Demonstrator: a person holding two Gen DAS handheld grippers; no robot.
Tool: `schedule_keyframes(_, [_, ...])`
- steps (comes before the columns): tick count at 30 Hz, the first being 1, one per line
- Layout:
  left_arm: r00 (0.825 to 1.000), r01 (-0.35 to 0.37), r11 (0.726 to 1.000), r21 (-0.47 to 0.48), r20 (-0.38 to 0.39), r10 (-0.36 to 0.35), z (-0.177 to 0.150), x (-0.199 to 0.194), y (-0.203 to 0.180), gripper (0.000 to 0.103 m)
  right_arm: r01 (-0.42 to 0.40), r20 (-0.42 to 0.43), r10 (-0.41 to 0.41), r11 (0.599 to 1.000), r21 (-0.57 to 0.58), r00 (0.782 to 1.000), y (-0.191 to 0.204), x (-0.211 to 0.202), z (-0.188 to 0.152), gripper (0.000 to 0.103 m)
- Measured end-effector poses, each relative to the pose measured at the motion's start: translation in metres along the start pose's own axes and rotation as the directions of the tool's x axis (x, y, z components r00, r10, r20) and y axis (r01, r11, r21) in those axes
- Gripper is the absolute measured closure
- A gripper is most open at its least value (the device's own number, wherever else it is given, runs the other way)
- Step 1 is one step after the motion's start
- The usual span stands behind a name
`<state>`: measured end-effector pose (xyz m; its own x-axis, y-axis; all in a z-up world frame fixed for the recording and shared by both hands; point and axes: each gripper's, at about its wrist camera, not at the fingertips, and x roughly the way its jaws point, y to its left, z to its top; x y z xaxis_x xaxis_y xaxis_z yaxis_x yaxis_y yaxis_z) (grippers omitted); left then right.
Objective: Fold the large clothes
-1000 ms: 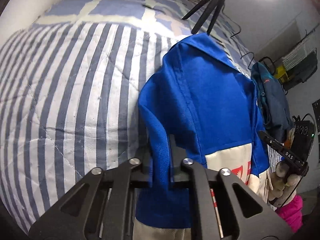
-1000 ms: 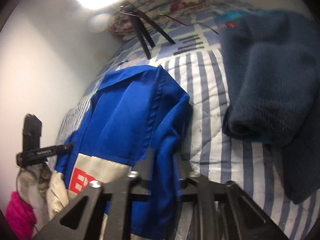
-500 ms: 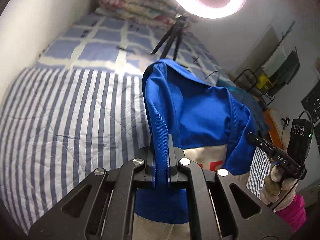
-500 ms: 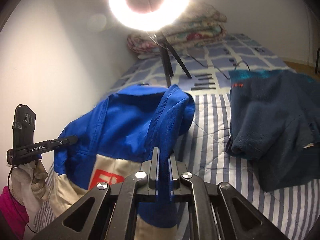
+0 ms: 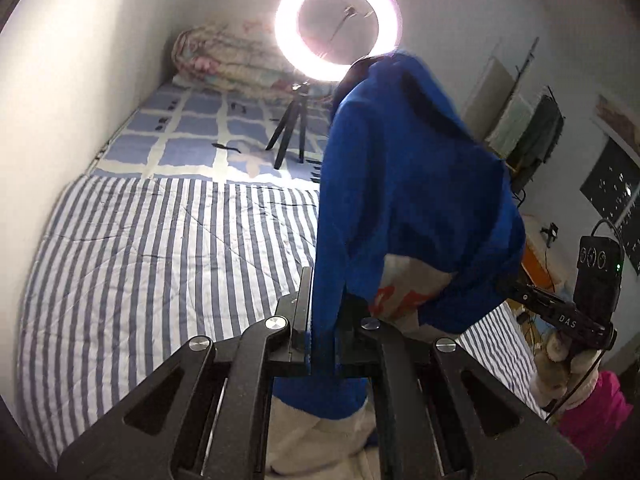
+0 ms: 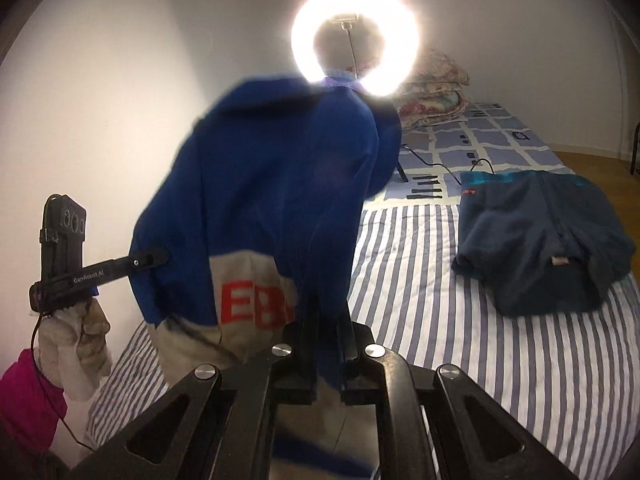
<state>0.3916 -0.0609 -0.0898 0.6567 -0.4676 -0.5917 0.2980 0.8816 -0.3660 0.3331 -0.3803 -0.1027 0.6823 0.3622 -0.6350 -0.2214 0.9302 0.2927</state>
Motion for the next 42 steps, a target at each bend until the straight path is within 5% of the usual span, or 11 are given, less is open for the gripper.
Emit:
schedule_keyframes(13, [1.000,-0.025,0.997,0.078,-0.007,0.026,-0.109,-0.093,-0.021,0.098,0.059,-0.017,-0.060,0.997,-0.039,0.998,0.037,-0.084,-0.105,0.099])
schedule_keyframes(16, [0.996,-0.051,0.990,0.134,-0.072,0.061,-0.150,-0.103,-0.026,0.096,0.093,-0.052,-0.097,0.992,-0.080,0.994,0.047,-0.095,-0.135,0.097])
schedule_keyframes(19, [0.985,-0.081,0.980,0.179,-0.136,0.106,-0.191,-0.114,-0.026,0.095,0.120,-0.105,-0.130,0.988,-0.096,0.986,0.047,-0.107,-0.165,0.082])
schedule_keyframes(23, [0.968,-0.089,0.980,0.180,-0.215,0.127,-0.228,-0.125,-0.016,0.081,0.143,-0.186,-0.172,0.977,-0.161,0.967,0.042,-0.124,-0.199,0.081])
schedule_keyframes(28, [0.972,-0.054,0.998,-0.035,-0.231,0.044,-0.228,-0.134,0.016,0.078,0.109,-0.206,-0.123,0.991,-0.077,0.971,0.026,-0.146,-0.208,0.074])
schedule_keyframes(30, [0.976,-0.009,0.983,-0.185,-0.215,-0.032,-0.217,-0.132,0.031,0.057,0.074,-0.178,-0.075,0.997,-0.015,0.981,0.021,-0.152,-0.201,0.065])
schedule_keyframes(31, [0.977,0.009,0.971,-0.238,-0.206,-0.059,-0.214,-0.131,0.035,0.044,0.051,-0.170,-0.049,0.999,0.007,0.984,0.022,-0.155,-0.200,0.053])
schedule_keyframes(32, [0.977,0.043,0.947,-0.318,-0.186,-0.107,-0.208,-0.126,0.043,0.043,0.026,-0.163,-0.019,0.999,0.037,0.986,0.020,-0.155,-0.195,0.038])
schedule_keyframes(33, [0.974,0.063,0.931,-0.359,-0.180,-0.135,-0.201,-0.120,0.048,0.043,0.004,-0.159,0.007,0.998,0.067,0.987,0.015,-0.150,-0.190,0.034])
schedule_keyframes(39, [0.945,0.090,0.869,-0.487,-0.233,-0.229,-0.176,-0.072,0.065,0.043,-0.040,-0.145,0.074,0.974,0.224,0.987,-0.017,-0.107,-0.162,0.034])
schedule_keyframes(42, [0.935,0.075,0.866,-0.494,-0.267,-0.233,-0.172,-0.053,0.065,0.043,-0.058,-0.170,0.111,0.956,0.288,0.979,-0.033,-0.077,-0.155,0.035])
